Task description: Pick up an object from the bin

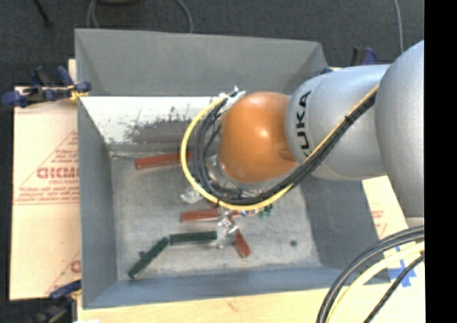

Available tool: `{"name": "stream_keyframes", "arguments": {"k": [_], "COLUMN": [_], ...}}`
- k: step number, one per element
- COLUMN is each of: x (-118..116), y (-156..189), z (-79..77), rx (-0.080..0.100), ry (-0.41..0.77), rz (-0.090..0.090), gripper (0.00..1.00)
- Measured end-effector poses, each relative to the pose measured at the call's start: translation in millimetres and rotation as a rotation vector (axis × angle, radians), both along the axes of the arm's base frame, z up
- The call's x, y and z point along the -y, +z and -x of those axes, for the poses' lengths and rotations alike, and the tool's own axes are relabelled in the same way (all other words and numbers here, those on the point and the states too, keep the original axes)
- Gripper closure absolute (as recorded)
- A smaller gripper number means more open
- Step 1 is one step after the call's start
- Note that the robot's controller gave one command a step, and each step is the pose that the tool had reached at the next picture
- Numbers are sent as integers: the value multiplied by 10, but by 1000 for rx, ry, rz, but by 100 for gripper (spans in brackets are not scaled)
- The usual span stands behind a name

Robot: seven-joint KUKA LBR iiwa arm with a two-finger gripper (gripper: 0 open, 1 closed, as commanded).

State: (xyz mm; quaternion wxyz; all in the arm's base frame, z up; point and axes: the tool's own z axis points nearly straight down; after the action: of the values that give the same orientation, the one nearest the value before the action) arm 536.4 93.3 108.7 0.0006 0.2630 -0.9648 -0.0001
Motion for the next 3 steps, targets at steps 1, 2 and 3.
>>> {"name": "stream_keyframes", "arguments": {"k": [1, 2, 3], "x": [-187, -187, -184], "y": [-317, -317, -283], "z": [-72, -72, -52], "rx": [20, 20, 15], "ry": [208, 207, 208], "rz": [-6, -6, -5], "gripper": [100, 100, 100]}}
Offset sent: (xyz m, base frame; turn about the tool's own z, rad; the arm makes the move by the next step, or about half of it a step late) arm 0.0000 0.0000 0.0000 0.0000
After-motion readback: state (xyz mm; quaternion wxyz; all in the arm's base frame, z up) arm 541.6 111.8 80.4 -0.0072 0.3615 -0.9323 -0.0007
